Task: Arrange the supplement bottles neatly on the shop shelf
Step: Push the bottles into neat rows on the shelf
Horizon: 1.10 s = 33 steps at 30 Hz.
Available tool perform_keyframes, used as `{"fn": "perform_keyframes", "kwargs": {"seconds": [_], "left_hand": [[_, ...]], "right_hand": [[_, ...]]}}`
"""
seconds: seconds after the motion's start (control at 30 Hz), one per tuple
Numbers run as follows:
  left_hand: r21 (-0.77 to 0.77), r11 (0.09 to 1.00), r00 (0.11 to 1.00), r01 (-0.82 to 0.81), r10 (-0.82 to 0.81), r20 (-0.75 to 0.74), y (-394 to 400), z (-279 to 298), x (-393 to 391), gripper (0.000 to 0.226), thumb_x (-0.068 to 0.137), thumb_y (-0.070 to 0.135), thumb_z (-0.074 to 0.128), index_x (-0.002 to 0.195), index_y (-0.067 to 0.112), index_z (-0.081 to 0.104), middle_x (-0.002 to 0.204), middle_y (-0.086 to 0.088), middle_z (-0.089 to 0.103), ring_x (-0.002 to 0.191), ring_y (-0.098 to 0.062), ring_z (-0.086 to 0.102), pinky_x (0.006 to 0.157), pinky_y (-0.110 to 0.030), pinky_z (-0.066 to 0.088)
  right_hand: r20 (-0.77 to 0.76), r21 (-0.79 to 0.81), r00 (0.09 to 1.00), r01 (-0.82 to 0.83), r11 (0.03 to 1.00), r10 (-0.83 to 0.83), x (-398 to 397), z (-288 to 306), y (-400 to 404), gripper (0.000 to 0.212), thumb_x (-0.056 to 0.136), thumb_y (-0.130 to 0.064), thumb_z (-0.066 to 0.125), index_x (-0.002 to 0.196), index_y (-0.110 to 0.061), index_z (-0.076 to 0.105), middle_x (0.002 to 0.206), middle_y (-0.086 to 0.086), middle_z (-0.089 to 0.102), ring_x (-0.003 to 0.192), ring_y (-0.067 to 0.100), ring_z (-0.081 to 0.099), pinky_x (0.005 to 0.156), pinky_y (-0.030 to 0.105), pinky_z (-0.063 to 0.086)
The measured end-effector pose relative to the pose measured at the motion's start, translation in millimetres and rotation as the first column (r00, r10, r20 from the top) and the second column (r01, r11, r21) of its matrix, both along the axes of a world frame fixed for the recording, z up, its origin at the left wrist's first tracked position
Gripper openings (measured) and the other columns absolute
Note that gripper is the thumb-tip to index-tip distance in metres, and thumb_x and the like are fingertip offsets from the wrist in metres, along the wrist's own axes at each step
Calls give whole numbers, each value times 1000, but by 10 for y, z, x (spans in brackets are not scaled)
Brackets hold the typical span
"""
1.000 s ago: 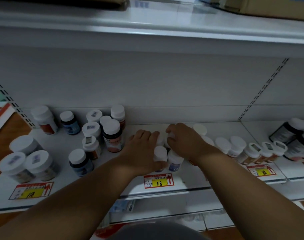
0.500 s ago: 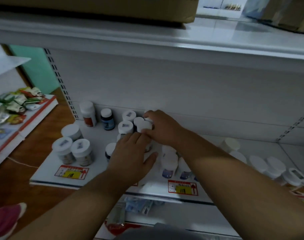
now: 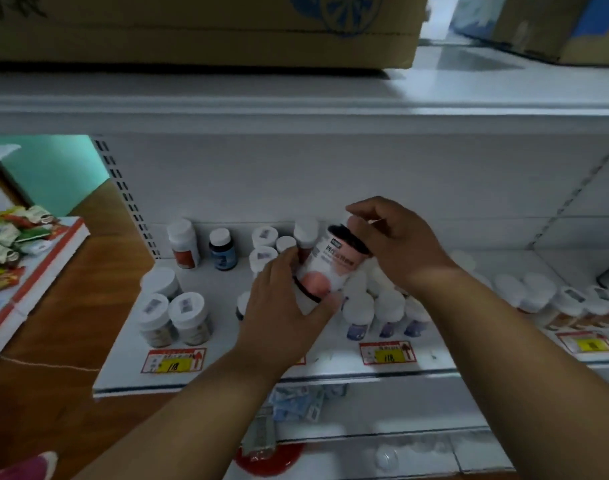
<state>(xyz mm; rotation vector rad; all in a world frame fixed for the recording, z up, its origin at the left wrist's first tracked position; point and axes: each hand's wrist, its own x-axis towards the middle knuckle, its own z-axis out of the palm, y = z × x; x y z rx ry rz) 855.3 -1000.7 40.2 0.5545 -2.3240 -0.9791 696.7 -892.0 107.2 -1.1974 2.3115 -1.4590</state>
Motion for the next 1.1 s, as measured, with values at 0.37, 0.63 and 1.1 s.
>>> {"fn": "perform_keyframes", "kwargs": {"seconds": [0.37,0.63,1.1], "left_hand": [[284,887,931,364,-341,-128,1617,-50,-670,56,57,62,74,105,56,45,96,26,62,79,5,62,61,-17,52],[208,827,851,523,-519,-76,3247,28,-1501,71,61,65,67,123,44,40,110,19,60,91,4,60,72,-29,54],[70,785,788,615,-615,-31,4412,25,-3147,53,71,71,60,115,56,35,104,31,56,91,10,56,63,-8,43]], "right_hand": [[346,-211,927,227,951,-145,179,-64,1893,28,94,-18,60,120,-29,59,99,0,68,83,10,66,71,28,55],[238,-166,913,374,913,-330,-383,-59,3681,39,89,-11,67,124,-26,57,112,1,65,100,15,66,91,44,54],[255,-229,892,430,873,-372,-2048,-97,4916,29,95,-21,58,123,-27,61,111,-8,65,99,4,65,79,23,55]]}}
